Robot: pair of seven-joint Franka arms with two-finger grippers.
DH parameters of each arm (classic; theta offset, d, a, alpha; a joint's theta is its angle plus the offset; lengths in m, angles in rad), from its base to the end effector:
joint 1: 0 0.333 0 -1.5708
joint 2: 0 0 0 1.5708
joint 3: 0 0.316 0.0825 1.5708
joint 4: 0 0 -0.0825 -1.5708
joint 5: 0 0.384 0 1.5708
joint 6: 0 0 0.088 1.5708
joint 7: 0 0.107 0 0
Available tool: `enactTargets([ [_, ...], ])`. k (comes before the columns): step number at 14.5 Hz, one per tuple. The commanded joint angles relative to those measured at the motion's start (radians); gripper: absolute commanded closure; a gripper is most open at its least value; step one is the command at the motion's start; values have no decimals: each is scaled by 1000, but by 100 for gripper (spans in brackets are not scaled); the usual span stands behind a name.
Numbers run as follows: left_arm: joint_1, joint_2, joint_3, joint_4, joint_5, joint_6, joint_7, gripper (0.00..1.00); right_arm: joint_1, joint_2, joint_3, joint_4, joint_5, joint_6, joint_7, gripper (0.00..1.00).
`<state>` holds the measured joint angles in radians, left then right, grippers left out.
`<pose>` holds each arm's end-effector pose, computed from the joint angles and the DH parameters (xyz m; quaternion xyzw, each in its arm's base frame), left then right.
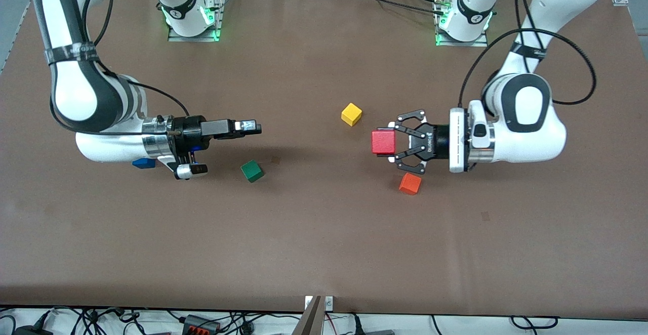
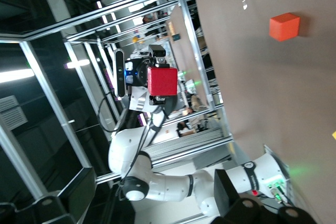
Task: Pass red block to right arm, stack on blue
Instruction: 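Carry the red cube toward the right gripper at table center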
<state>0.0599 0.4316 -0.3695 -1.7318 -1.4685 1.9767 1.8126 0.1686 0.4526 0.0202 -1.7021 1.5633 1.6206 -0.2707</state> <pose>0.6283 -0.2367 0.3917 0.6137 -0.4452 0.3890 0.5233 0.6252 0.2220 0.3872 -0.7135 0.0584 0.1599 0.6797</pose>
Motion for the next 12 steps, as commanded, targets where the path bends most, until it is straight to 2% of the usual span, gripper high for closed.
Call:
enactTargets([
  [1, -81, -7, -3, 1, -166, 138, 114, 100, -9, 21, 3, 18, 29, -31, -27, 0],
  [4, -164, -7, -3, 11, -335, 247, 184, 100, 8, 38, 3, 21, 31, -16, -22, 0],
  [7, -253, -4, -3, 8, -439, 382, 255, 100, 12, 60, 4, 53, 32, -11, -12, 0],
  [12, -356, 19, -3, 23, -585, 485, 330, 100, 23, 96, 4, 126, 27, 21, 73, 0],
])
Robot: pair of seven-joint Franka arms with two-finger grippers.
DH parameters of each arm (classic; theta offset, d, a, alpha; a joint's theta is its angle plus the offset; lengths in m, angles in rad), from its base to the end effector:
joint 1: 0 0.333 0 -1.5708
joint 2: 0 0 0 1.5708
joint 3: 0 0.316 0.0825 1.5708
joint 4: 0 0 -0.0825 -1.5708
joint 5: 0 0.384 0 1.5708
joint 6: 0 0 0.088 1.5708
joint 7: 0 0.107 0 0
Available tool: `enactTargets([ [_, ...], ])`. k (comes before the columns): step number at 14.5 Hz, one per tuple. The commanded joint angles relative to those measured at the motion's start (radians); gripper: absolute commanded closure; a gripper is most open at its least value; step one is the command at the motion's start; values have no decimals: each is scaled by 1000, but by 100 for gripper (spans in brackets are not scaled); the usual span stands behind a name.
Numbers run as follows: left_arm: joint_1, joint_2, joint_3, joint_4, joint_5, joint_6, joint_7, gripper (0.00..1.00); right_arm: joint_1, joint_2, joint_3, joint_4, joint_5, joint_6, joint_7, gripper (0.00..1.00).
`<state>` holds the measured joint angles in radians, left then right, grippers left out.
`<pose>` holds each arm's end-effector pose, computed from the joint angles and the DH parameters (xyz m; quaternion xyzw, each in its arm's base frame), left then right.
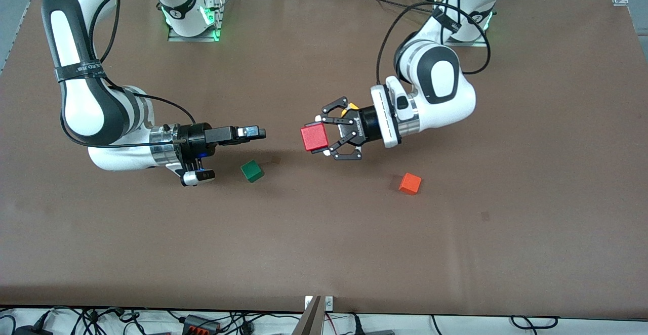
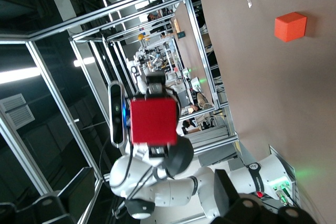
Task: Pass red block to right arm, stack on blue
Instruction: 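Carry the red cube toward the right gripper at table center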
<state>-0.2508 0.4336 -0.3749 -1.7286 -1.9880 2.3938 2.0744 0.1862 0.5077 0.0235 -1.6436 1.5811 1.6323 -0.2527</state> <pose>0.5704 -0.3846 0.3842 0.6396 -0.3492 0.4827 0.4858 0.6366 0.2366 0.3777 -0.7091 0.0634 0.1661 0.6823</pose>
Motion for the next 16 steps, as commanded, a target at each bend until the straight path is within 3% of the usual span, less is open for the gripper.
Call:
enactTargets([
  [1, -60, 17, 2, 35, -90, 80, 69, 100, 6, 57, 3, 85, 11, 9, 67, 0],
  [6, -96, 89, 4, 126, -87, 87, 69, 100, 19, 123, 6, 177, 10, -2, 161, 0],
  [16, -99, 91, 4, 124, -98, 87, 70, 100, 29, 124, 6, 169, -36, -115, 240, 0],
])
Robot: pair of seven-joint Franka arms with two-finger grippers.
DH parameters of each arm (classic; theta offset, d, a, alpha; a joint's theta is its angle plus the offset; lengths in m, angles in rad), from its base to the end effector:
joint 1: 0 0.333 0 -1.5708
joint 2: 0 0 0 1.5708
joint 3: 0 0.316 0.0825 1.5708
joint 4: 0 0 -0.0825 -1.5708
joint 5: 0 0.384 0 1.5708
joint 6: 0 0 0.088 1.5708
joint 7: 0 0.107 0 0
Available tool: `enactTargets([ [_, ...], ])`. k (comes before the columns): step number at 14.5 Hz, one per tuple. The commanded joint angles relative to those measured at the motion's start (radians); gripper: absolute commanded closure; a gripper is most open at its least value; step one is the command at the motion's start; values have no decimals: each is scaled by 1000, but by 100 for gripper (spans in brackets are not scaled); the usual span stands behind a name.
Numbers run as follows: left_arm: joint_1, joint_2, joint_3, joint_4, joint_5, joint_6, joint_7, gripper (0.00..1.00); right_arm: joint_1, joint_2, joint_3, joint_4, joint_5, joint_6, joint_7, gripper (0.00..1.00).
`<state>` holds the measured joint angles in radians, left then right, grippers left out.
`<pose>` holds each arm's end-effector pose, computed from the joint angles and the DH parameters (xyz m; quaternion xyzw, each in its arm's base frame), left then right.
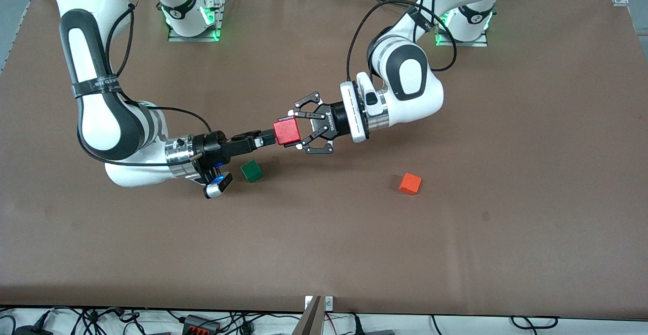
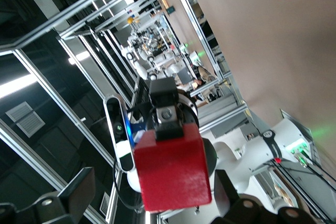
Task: Pass red block to right arm, stack on blue
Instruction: 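Close the right gripper on the red cube held by the left gripper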
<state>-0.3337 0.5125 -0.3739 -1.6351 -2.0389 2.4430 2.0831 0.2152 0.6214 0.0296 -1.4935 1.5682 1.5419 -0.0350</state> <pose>0.5627 -0.4319 0.3735 0.6391 -0.3378 0.4761 0.5008 0.6492 0.2704 0.3716 -0.6913 0.0844 0.2707 0.6646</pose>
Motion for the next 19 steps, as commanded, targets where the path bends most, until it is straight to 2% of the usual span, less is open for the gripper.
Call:
enactTargets([
  [1, -15, 11, 3, 31, -47, 37, 60, 100, 1, 9, -1, 19, -24, -23, 23, 0],
  [13, -15, 6, 3, 29, -47, 37, 58, 100, 41, 17, 1, 27, -13, 44, 10, 1],
  [16, -15, 6, 3, 29, -47, 37, 58, 100, 41, 17, 1, 27, -10, 41, 12, 19],
  [19, -15, 4, 3, 29, -47, 37, 58, 100, 41, 17, 1, 27, 4, 44, 12, 23],
])
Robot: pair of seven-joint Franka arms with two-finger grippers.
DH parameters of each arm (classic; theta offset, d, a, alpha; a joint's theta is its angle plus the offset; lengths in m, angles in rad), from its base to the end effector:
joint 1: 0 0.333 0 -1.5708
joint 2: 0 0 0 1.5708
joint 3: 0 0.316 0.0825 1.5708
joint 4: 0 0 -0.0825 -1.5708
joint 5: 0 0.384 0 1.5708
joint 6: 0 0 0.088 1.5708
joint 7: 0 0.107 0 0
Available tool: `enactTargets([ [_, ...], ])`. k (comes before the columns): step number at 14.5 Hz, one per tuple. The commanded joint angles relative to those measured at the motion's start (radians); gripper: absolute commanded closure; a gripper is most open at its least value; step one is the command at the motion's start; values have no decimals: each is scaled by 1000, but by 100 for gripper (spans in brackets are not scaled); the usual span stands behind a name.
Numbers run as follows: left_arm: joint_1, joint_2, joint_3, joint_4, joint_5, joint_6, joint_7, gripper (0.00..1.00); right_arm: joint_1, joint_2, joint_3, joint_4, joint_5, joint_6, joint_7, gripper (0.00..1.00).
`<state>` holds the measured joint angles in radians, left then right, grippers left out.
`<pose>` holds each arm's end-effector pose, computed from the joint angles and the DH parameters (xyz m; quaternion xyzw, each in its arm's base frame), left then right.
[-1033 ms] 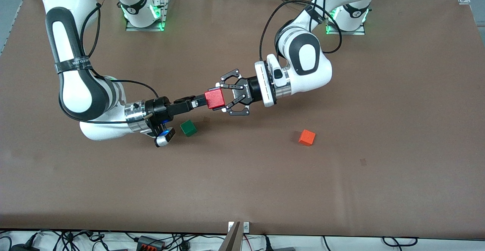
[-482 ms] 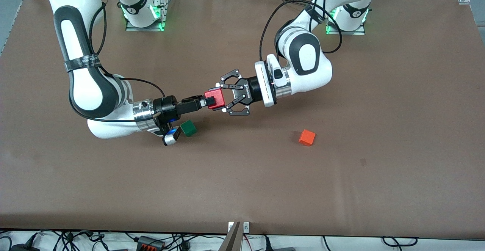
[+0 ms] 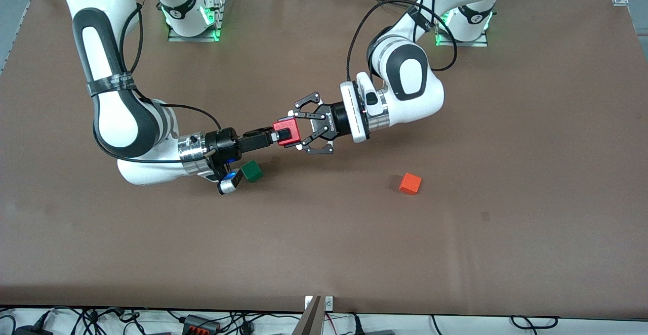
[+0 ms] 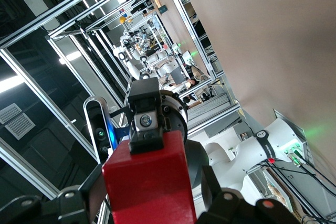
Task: Pass red block to right arm, stack on blue
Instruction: 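Close the right gripper on the red cube held by the left gripper, then open the left gripper and pull it back from the red cube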
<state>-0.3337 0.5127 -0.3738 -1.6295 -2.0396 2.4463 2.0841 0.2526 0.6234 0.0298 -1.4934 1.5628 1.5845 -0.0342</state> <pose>0.5641 -0.4318 0.3759 0.6384 -0.3374 0.4785 0.4996 0.6431 0.2921 0.3673 -0.7007 0.0853 0.2696 0.6550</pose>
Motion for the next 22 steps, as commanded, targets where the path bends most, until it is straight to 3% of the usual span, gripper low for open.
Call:
enactTargets([
  [1, -15, 4, 3, 23, -47, 34, 57, 100, 4, 15, 1, 27, 10, 0, 8, 25],
  [2, -13, 3, 3, 23, -47, 34, 57, 100, 5, 13, 1, 27, 8, 2, 2, 32],
  [3, -15, 3, 3, 23, -47, 34, 59, 99, 5, 12, 1, 27, 10, 2, -6, 53],
  [4, -15, 1, 3, 23, -45, 34, 59, 99, 2, 12, 1, 27, 8, 0, -7, 84],
  [5, -15, 1, 3, 23, -42, 34, 60, 99, 2, 12, 1, 27, 8, 0, -21, 98],
  [8, -15, 1, 3, 23, -42, 34, 59, 98, 5, 12, 1, 27, 8, 5, -49, 100],
  [9, -13, 1, 3, 23, -44, 34, 59, 85, 5, 12, 1, 27, 8, 3, -49, 100],
  [10, -13, 1, 3, 23, -47, 34, 60, 36, 4, 12, 1, 27, 10, 3, -49, 100],
  [11, -5, 0, 3, 14, -41, 31, 65, 0, 4, 12, 1, 27, 10, 3, -49, 100],
  [16, 27, -17, 1, 7, -34, 14, 53, 0, 4, 12, -1, 27, 5, 3, -64, 100],
  [20, 77, -25, 3, -3, -8, -90, 43, 0, -9, 13, -8, 27, -6, -1, -87, 100],
  [22, 122, -22, 3, -19, 30, -178, 36, 0, -38, 13, -11, 25, -67, -6, -93, 100],
])
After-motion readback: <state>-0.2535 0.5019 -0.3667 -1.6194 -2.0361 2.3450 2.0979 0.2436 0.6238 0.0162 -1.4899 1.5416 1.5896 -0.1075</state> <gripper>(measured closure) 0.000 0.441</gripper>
